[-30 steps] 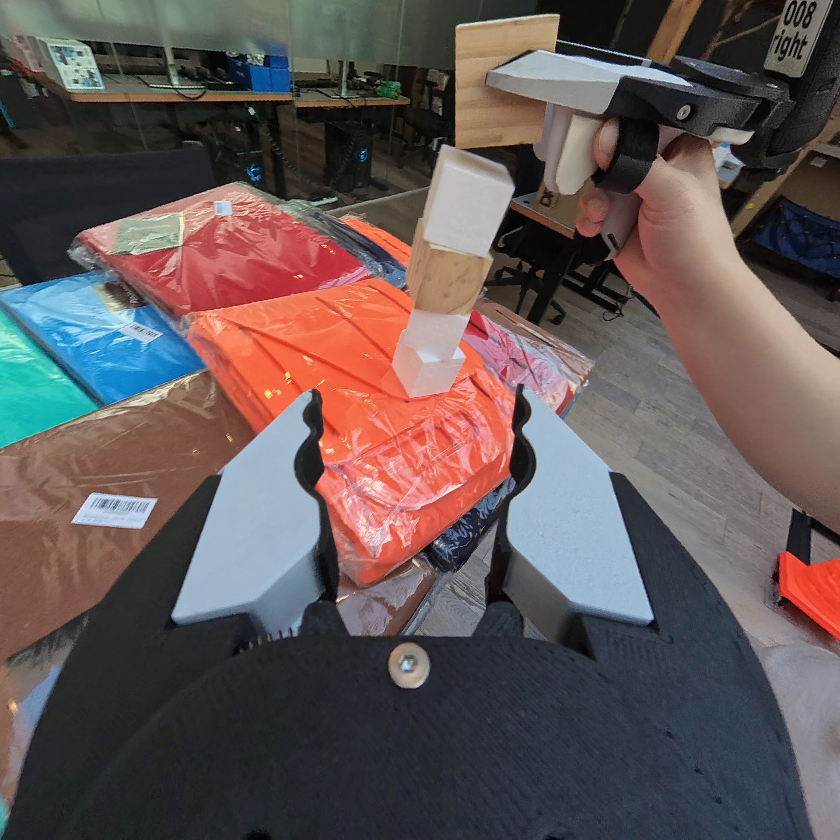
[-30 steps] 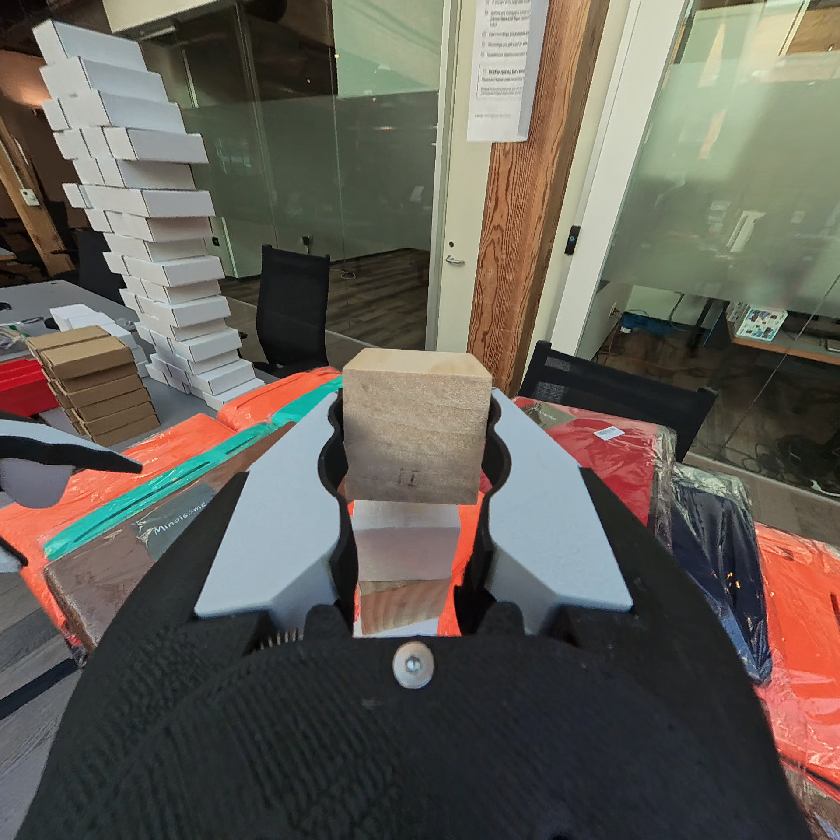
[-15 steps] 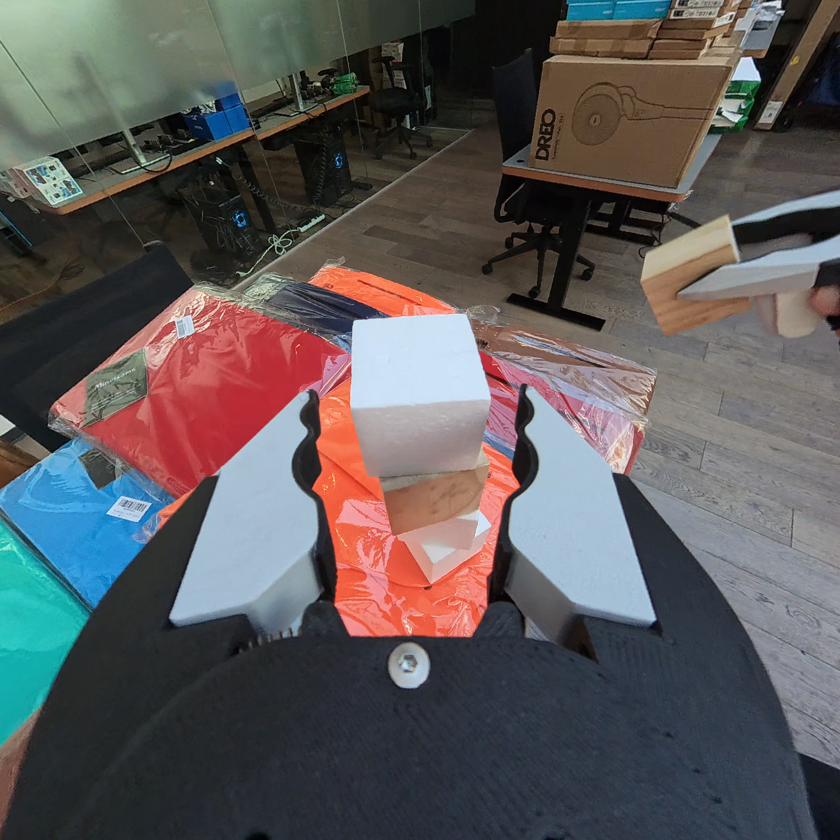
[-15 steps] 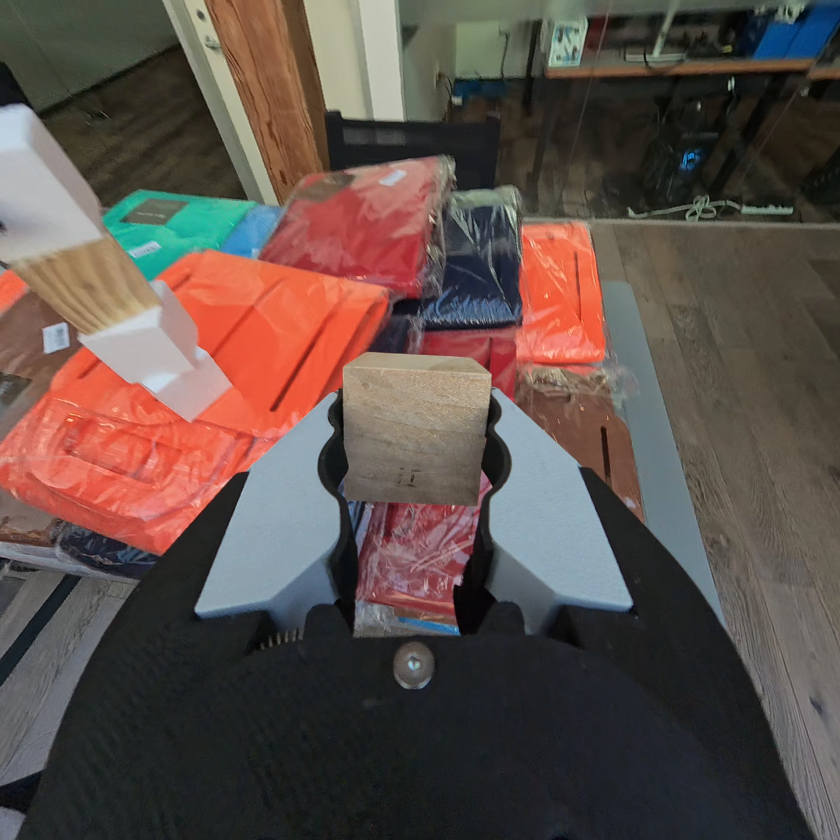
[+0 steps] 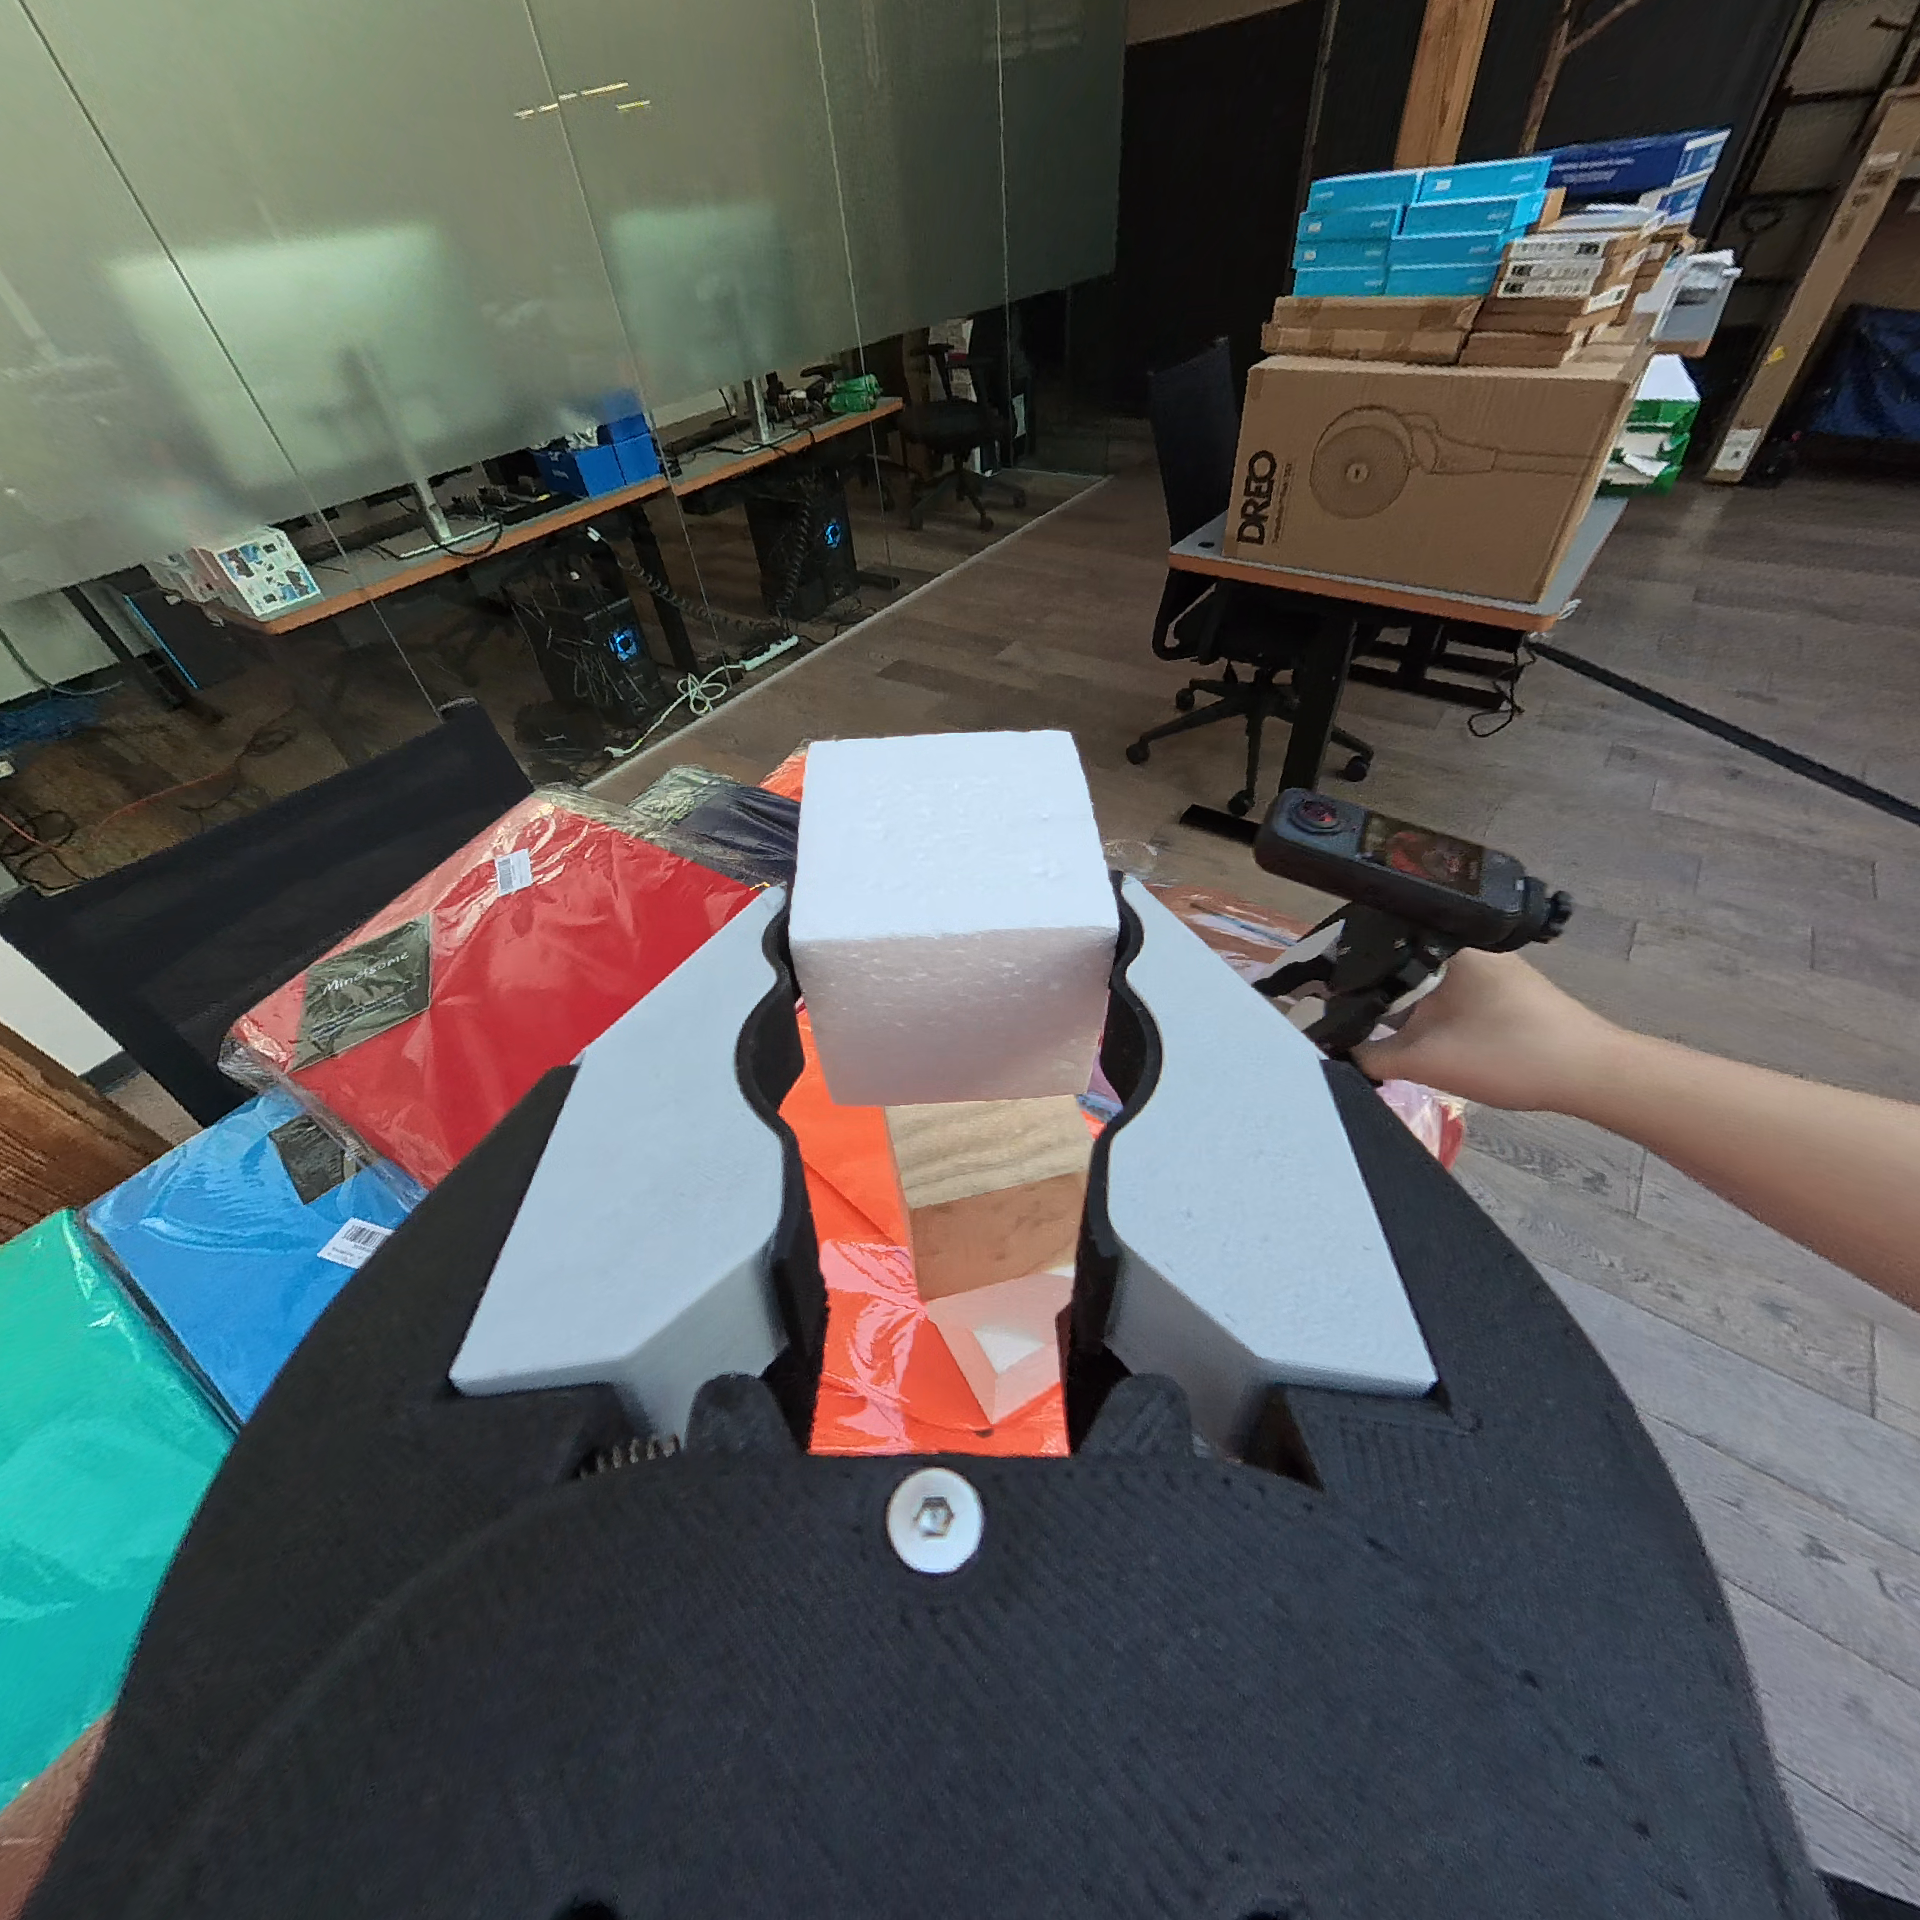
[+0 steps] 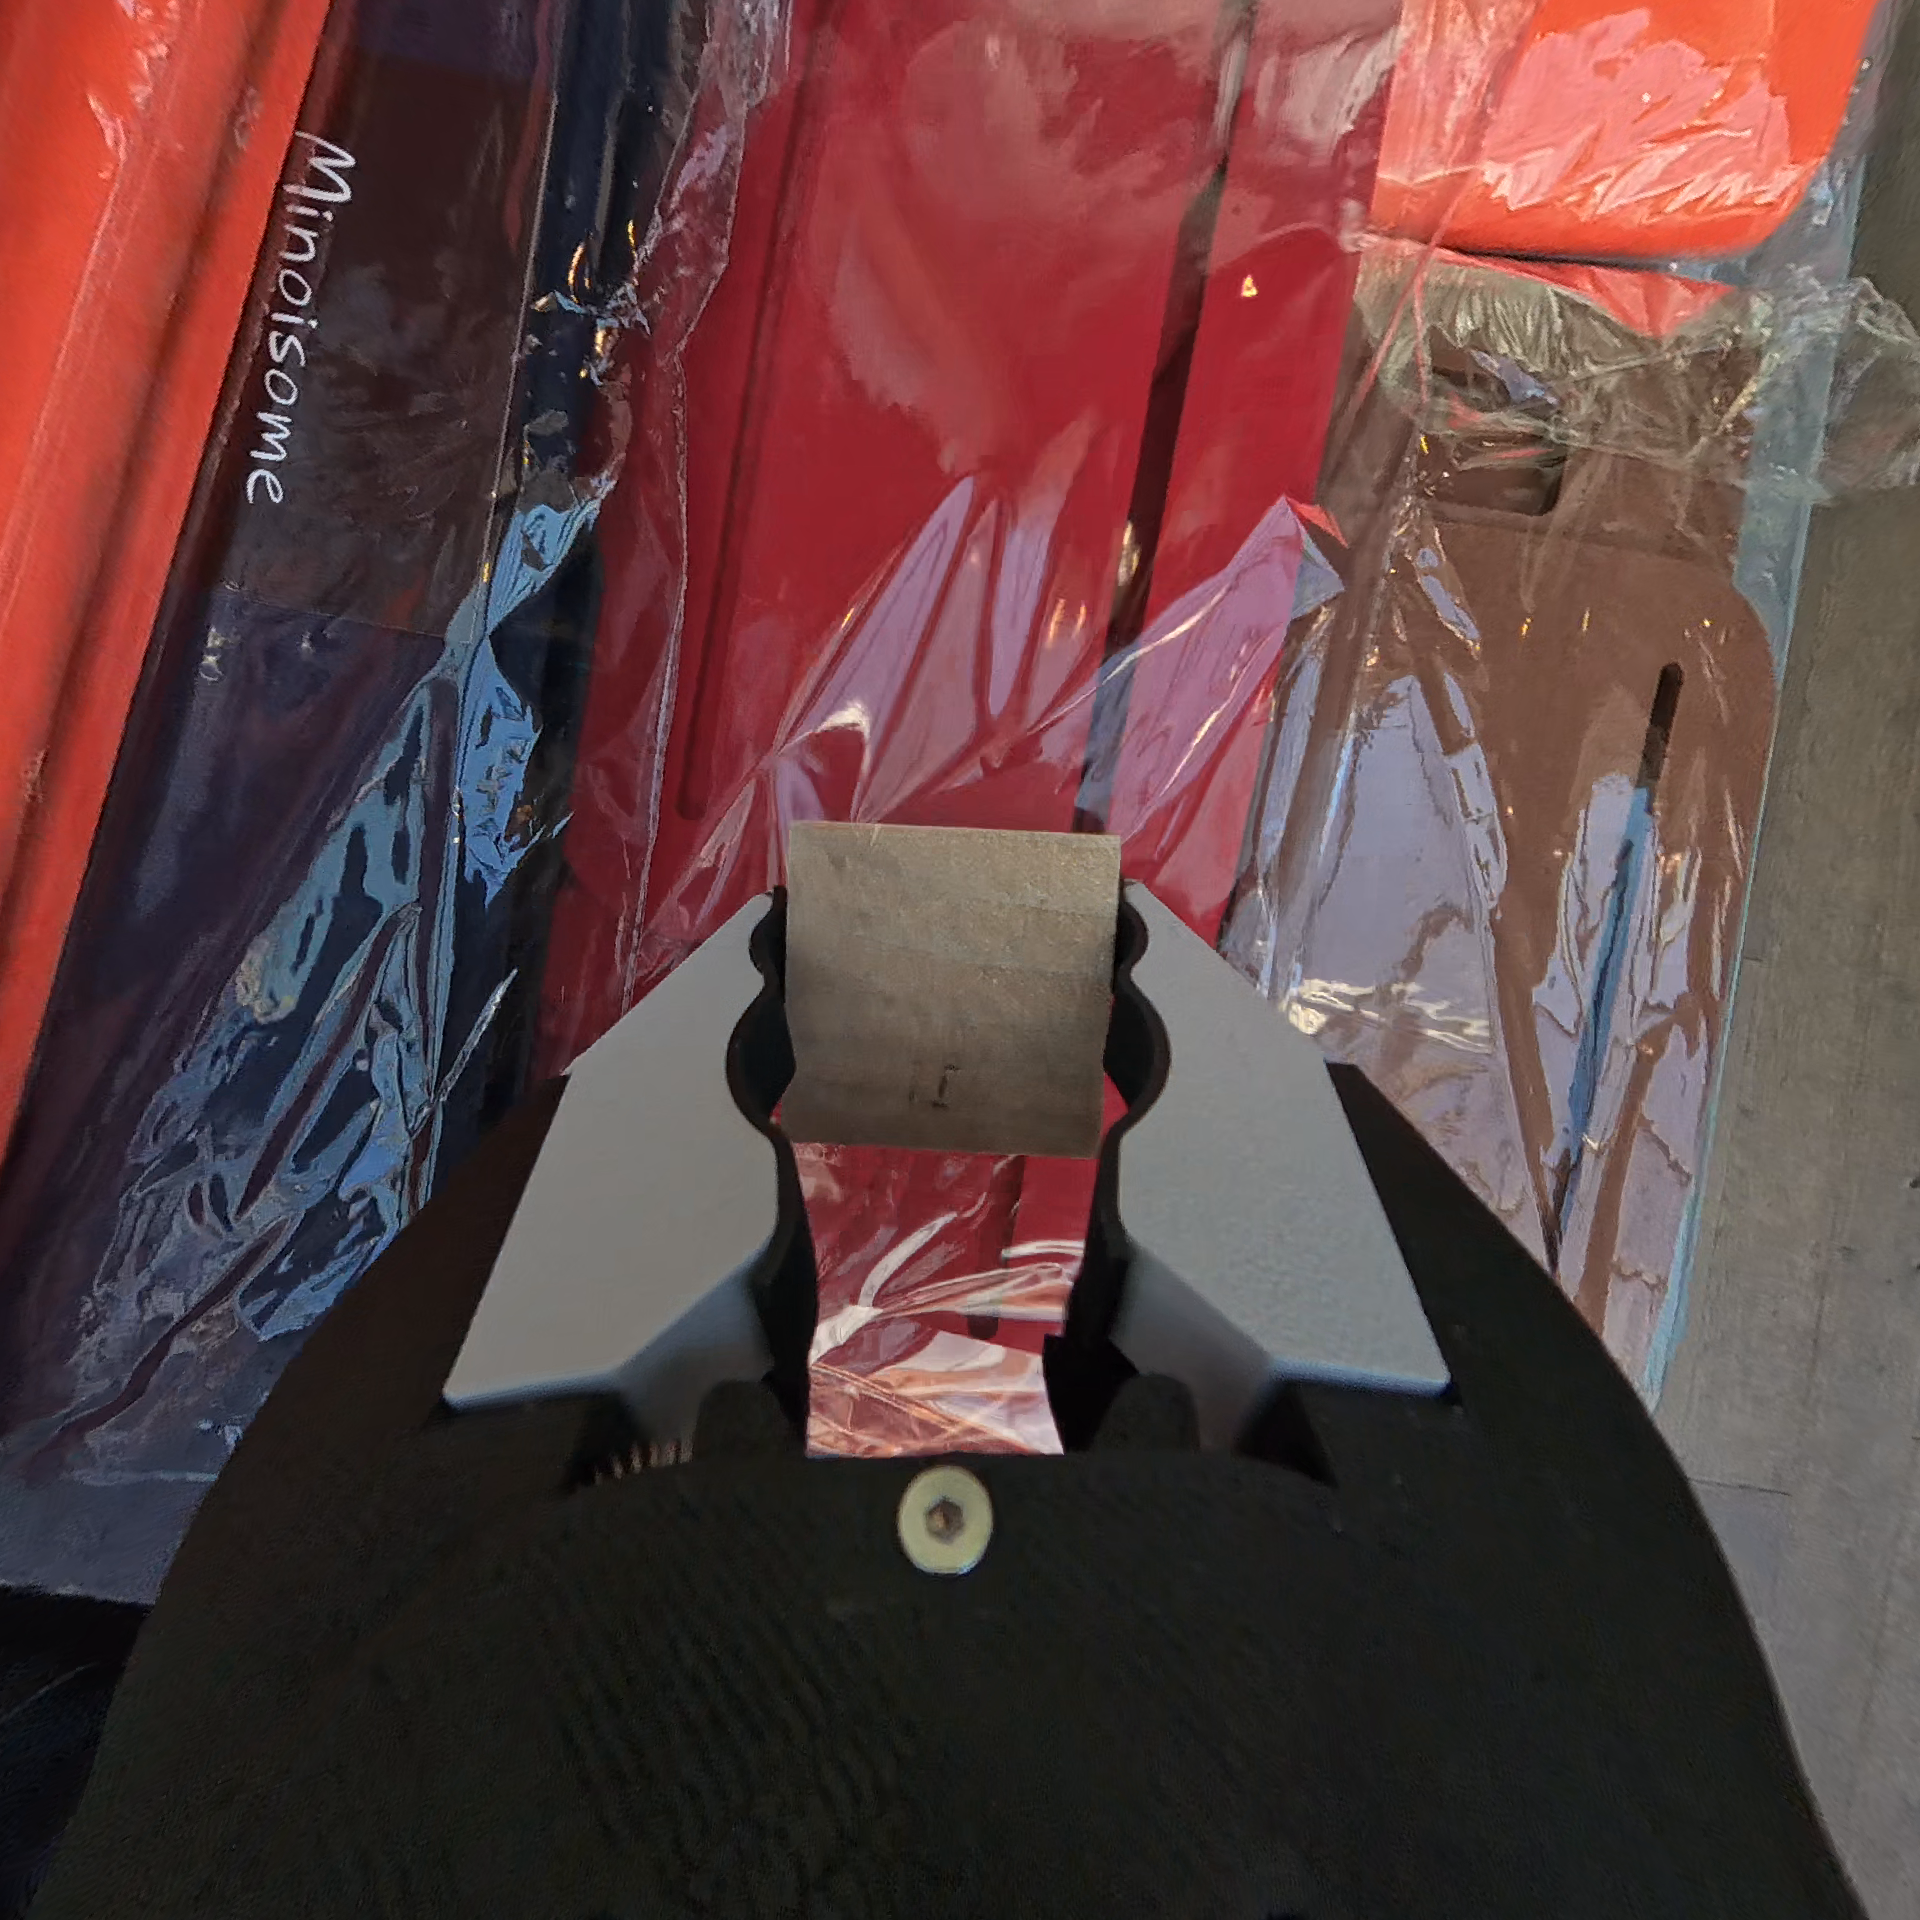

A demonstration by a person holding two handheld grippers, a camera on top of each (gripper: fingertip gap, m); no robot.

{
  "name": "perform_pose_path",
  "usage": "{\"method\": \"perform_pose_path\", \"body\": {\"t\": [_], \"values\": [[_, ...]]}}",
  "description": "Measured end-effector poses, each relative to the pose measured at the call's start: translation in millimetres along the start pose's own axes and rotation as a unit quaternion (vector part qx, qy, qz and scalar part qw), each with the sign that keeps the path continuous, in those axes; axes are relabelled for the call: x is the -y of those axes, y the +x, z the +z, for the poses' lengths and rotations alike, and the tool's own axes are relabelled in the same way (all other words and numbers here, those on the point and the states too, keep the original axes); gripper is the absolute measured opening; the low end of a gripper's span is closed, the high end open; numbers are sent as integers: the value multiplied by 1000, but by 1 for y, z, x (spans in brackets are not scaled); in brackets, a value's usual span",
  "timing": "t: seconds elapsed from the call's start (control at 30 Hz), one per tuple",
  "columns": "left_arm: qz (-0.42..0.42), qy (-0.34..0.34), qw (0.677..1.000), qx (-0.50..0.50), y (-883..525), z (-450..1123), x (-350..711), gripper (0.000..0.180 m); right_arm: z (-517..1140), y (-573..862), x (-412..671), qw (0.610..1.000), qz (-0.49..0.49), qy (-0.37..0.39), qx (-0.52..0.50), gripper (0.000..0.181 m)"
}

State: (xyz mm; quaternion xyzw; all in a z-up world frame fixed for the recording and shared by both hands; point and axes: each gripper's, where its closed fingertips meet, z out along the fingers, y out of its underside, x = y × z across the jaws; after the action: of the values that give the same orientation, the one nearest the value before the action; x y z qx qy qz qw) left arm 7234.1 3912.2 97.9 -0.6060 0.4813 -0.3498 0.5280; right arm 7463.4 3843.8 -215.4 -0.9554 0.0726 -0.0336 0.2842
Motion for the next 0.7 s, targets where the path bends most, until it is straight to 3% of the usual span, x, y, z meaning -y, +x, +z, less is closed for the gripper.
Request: {"method": "perform_pose_path", "body": {"t": [0.1, 0.27, 0.5, 0.7], "values": [[-15, 5, 999, -33, 30, -26, 18, 56, -12, -3, 9, 999, 10, 43, 33, 80], [-23, -54, 993, -99, 125, -5, -9, 56, -84, 9, -11, 982, 34, 169, 75, 77], [-12, -273, 943, -190, 190, 132, -128, 56, -142, 47, -120, 969, 102, 189, 120, 74], [106, -426, 880, -184, 184, 201, -173, 56, -165, 87, -189, 954, 167, 221, 112, 76]]}}
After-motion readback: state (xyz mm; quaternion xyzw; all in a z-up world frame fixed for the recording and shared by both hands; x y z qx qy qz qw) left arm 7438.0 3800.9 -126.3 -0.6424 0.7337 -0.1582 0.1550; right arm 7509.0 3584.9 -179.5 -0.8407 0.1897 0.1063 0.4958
